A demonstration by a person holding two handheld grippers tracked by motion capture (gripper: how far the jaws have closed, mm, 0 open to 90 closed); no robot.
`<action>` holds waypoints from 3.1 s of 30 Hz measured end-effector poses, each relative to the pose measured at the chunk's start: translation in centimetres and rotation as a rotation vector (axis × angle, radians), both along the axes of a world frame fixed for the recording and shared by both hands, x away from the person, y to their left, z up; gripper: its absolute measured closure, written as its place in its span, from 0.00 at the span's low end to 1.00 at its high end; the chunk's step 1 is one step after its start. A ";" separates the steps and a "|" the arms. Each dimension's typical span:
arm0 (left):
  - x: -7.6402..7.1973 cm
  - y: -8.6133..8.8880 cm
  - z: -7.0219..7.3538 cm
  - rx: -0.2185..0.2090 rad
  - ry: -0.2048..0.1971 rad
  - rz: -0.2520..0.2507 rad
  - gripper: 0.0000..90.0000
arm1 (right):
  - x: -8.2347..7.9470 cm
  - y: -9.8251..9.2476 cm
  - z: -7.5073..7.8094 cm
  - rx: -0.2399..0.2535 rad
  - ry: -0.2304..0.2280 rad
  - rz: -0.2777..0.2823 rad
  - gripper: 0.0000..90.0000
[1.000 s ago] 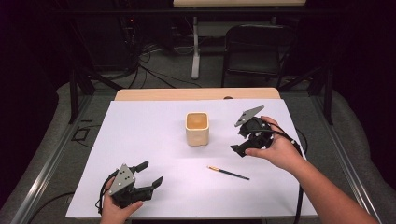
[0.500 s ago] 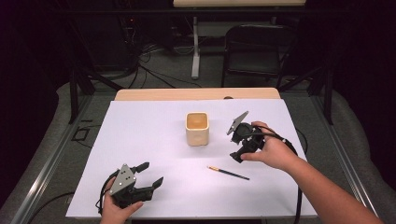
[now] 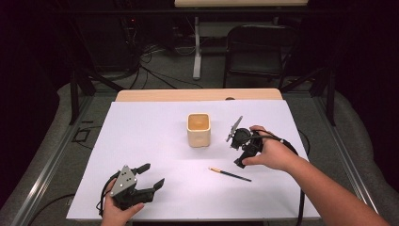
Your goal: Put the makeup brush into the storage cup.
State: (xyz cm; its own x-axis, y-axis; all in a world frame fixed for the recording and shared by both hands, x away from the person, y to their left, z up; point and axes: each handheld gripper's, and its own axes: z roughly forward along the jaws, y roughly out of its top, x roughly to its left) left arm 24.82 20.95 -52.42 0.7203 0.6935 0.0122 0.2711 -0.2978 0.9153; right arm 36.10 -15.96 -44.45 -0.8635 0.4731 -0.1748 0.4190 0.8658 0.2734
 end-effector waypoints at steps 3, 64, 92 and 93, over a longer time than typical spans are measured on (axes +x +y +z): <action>0.0 0.0 0.0 0.001 0.000 -0.001 0.29 | 0.0 0.0 -0.1 -0.028 0.004 0.003 0.26; 0.1 0.0 -0.1 0.006 0.006 0.000 0.30 | 0.2 4.5 -2.8 -0.134 0.076 0.110 0.55; 0.1 0.0 -0.1 0.011 0.006 -0.008 0.30 | 0.5 6.7 -4.5 -0.150 0.132 0.142 0.64; 0.1 0.0 -0.1 0.011 0.006 -0.008 0.30 | 0.5 6.9 -4.6 -0.157 0.131 0.144 0.64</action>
